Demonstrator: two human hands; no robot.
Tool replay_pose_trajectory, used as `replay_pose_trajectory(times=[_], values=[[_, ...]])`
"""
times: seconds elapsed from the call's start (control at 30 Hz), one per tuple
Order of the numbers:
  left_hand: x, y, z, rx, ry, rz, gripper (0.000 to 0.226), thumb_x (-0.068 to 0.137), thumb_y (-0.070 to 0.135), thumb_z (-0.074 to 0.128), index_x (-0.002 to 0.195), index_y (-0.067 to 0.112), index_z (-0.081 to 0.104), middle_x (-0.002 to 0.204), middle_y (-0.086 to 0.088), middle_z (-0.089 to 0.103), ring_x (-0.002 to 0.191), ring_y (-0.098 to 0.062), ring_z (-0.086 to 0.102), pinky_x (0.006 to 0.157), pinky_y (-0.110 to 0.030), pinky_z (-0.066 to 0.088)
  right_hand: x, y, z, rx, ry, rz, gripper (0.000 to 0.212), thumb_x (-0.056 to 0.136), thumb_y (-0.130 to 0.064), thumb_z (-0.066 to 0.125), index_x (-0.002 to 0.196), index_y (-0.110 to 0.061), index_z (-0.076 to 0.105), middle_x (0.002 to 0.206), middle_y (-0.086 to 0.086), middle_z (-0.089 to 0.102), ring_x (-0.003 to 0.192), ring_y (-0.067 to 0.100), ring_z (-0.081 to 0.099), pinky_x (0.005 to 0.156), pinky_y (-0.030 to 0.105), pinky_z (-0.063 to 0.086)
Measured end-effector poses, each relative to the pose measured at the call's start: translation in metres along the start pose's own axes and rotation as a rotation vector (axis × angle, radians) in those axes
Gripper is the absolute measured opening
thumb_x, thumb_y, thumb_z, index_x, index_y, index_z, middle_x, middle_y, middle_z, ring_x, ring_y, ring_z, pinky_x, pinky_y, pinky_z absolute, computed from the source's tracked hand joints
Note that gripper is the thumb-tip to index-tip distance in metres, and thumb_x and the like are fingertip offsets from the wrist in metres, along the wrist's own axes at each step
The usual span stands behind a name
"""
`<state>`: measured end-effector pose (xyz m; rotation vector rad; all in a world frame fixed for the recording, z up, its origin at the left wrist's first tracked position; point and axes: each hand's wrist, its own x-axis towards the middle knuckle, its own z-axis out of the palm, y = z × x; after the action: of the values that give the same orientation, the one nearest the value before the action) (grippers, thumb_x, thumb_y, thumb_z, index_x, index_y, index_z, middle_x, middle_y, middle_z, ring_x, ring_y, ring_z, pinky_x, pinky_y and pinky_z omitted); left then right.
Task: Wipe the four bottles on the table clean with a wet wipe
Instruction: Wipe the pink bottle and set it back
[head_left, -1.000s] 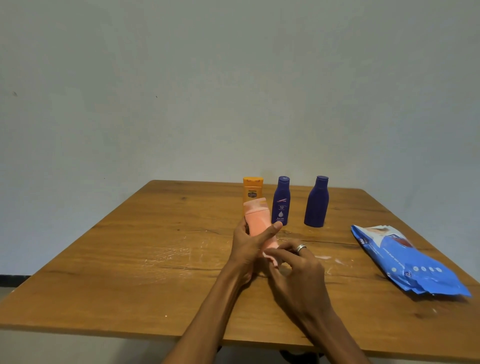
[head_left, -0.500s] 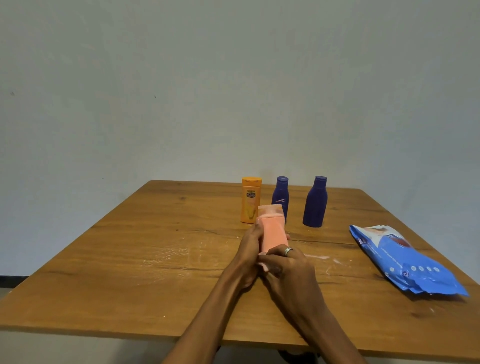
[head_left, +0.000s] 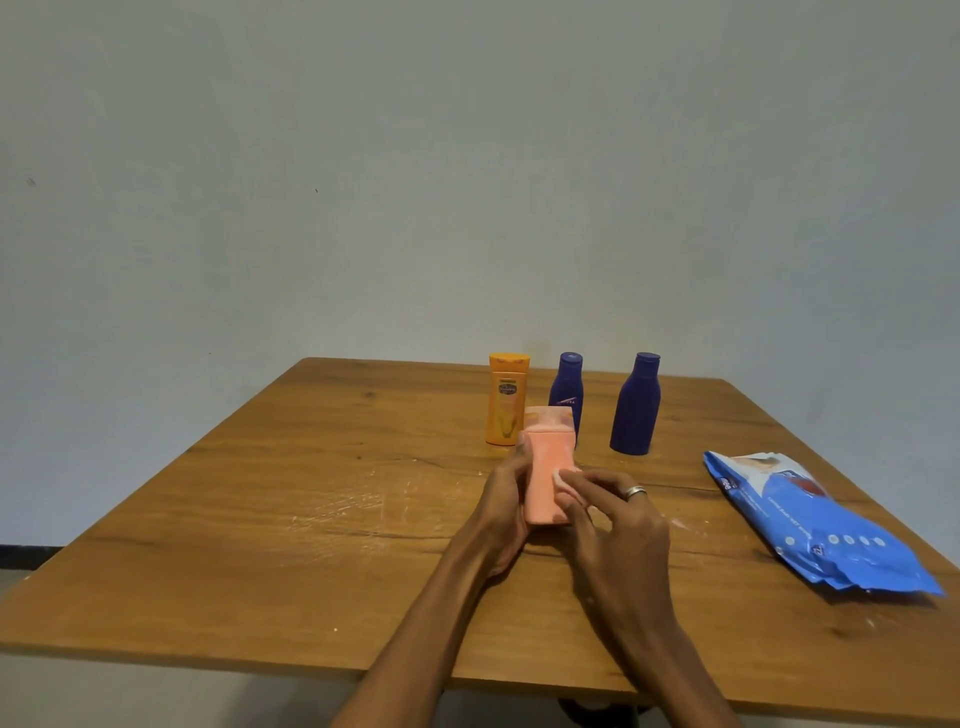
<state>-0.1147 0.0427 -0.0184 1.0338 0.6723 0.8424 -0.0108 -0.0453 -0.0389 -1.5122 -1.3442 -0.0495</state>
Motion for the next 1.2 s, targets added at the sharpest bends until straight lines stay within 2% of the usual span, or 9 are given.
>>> replay_pose_trajectory(times=[0.13, 0.23, 0.33, 0.47, 0.6, 0.73, 0.9, 0.97, 1.2], values=[[0.002, 0.000, -0.002, -0.037, 0.014, -0.002, 0.038, 0.106, 0.047, 0.030, 0.113, 0.022, 0.058, 0.114, -0.016, 0.066, 0.102, -0.031, 0.065, 0.095, -0.052, 0.052, -0.008, 0.002, -0.004, -0.004, -0.151, -0.045, 0.037, 0.098, -0.022, 0.056, 0.133, -0.032, 0.059, 0.138, -0.008, 0.046, 0.126, 0.004, 0.047, 0.095, 0.028, 0.055], [0.003, -0.003, -0.002, -0.017, 0.016, 0.002, 0.041, 0.105, 0.048, 0.030, 0.119, 0.021, 0.058, 0.116, -0.017, 0.066, 0.104, -0.032, 0.066, 0.098, -0.054, 0.051, -0.006, 0.007, -0.011, -0.030, -0.182, -0.080, 0.052, 0.087, -0.007, 0.071, 0.125, -0.040, 0.058, 0.134, -0.009, 0.048, 0.121, 0.001, 0.046, 0.091, 0.013, 0.051], [0.004, -0.006, 0.000, 0.006, 0.014, -0.004, 0.047, 0.104, 0.052, 0.030, 0.128, 0.021, 0.055, 0.124, -0.019, 0.065, 0.114, -0.036, 0.064, 0.100, -0.058, 0.051, 0.004, 0.008, -0.012, 0.033, -0.135, -0.066, 0.051, 0.079, -0.005, 0.078, 0.118, -0.036, 0.063, 0.124, -0.007, 0.057, 0.112, 0.002, 0.055, 0.080, 0.001, 0.045], [0.006, -0.010, 0.002, 0.051, -0.013, 0.029, 0.051, 0.101, 0.058, 0.033, 0.137, 0.026, 0.048, 0.123, -0.018, 0.066, 0.108, -0.033, 0.067, 0.092, -0.055, 0.056, 0.031, 0.006, -0.009, 0.078, 0.031, -0.100, 0.035, 0.089, -0.022, 0.071, 0.123, -0.028, 0.065, 0.115, -0.006, 0.066, 0.104, 0.005, 0.062, 0.070, 0.012, 0.054], [0.008, -0.010, 0.003, 0.047, -0.026, 0.063, 0.059, 0.091, 0.061, 0.040, 0.138, 0.024, 0.045, 0.114, -0.014, 0.069, 0.098, -0.028, 0.070, 0.089, -0.053, 0.056, 0.059, 0.001, -0.008, 0.091, 0.114, -0.148, 0.031, 0.085, -0.017, 0.074, 0.116, -0.018, 0.069, 0.107, 0.002, 0.070, 0.097, 0.012, 0.066, 0.076, 0.021, 0.056], [0.008, -0.010, 0.001, 0.024, -0.029, 0.051, 0.050, 0.100, 0.054, 0.035, 0.144, 0.029, 0.040, 0.127, -0.017, 0.063, 0.112, -0.033, 0.066, 0.095, -0.058, 0.054, 0.046, 0.003, -0.003, 0.052, 0.063, -0.084, 0.031, 0.088, -0.028, 0.069, 0.118, -0.022, 0.068, 0.112, -0.001, 0.065, 0.100, 0.012, 0.063, 0.069, 0.014, 0.051], [0.005, -0.007, 0.000, 0.022, -0.028, 0.018, 0.051, 0.105, 0.053, 0.027, 0.143, 0.025, 0.045, 0.127, -0.016, 0.064, 0.113, -0.035, 0.065, 0.091, -0.054, 0.056, 0.010, 0.006, -0.007, -0.037, -0.078, -0.095, 0.033, 0.089, -0.018, 0.070, 0.119, -0.033, 0.066, 0.117, -0.004, 0.058, 0.107, 0.009, 0.060, 0.070, 0.019, 0.058], [0.004, -0.008, 0.002, 0.063, -0.034, 0.019, 0.052, 0.104, 0.055, 0.027, 0.143, 0.025, 0.044, 0.128, -0.015, 0.064, 0.113, -0.034, 0.065, 0.092, -0.054, 0.057, 0.009, 0.007, -0.012, -0.077, -0.102, -0.135, 0.034, 0.088, -0.018, 0.071, 0.119, -0.032, 0.066, 0.117, -0.003, 0.059, 0.106, 0.010, 0.061, 0.068, 0.013, 0.056], [0.000, -0.008, 0.007, 0.119, -0.063, 0.079, 0.048, 0.104, 0.053, 0.027, 0.147, 0.033, 0.035, 0.131, -0.017, 0.059, 0.117, -0.035, 0.062, 0.091, -0.051, 0.057, 0.053, 0.006, -0.010, -0.021, 0.008, -0.163, 0.033, 0.086, -0.024, 0.076, 0.118, -0.021, 0.068, 0.110, 0.004, 0.065, 0.098, 0.014, 0.064, 0.075, 0.013, 0.047]])
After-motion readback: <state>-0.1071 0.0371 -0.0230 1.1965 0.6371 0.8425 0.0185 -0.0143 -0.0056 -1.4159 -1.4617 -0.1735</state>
